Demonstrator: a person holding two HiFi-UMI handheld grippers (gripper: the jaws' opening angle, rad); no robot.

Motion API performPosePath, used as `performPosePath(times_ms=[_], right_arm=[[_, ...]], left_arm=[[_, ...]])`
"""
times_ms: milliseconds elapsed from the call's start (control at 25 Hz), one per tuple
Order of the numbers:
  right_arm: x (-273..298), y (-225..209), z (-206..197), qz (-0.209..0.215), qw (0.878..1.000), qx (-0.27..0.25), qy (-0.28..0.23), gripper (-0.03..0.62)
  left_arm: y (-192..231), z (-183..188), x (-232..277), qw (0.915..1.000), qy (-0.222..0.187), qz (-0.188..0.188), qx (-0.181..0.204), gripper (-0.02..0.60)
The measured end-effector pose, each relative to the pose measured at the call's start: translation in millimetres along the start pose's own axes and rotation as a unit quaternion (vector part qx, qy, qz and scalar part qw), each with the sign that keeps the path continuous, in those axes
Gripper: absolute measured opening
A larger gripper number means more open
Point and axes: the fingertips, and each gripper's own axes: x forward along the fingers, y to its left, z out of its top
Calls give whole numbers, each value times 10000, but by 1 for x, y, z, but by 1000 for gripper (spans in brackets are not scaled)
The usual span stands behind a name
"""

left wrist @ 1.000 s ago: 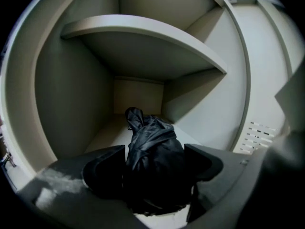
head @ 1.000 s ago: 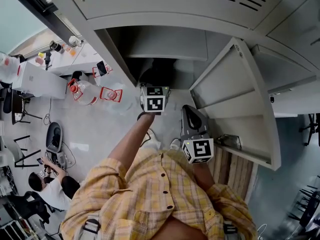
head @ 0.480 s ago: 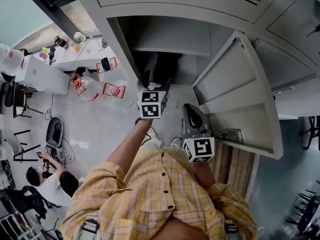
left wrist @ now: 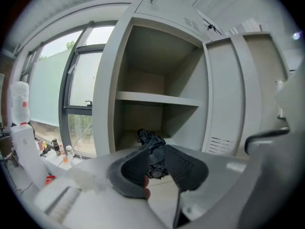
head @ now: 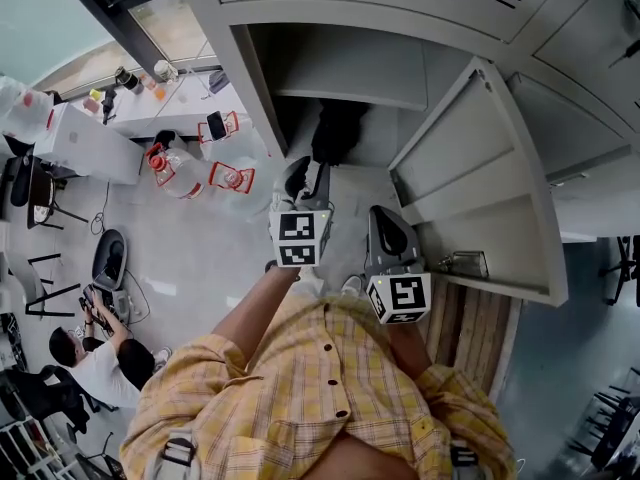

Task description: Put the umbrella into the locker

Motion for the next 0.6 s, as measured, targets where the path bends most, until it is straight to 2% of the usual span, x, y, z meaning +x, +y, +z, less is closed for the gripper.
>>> performPosePath(times_ms=[200,600], right_arm=[[0,2,3,13,10000,11,-43,-2],[-1,2,5,15,9999,84,-97,-2]], left_arm=[[-2,-1,-19,9999,-109,-22,-108,3],[-14,-9,-47,9995,-207,-181,-141,0]])
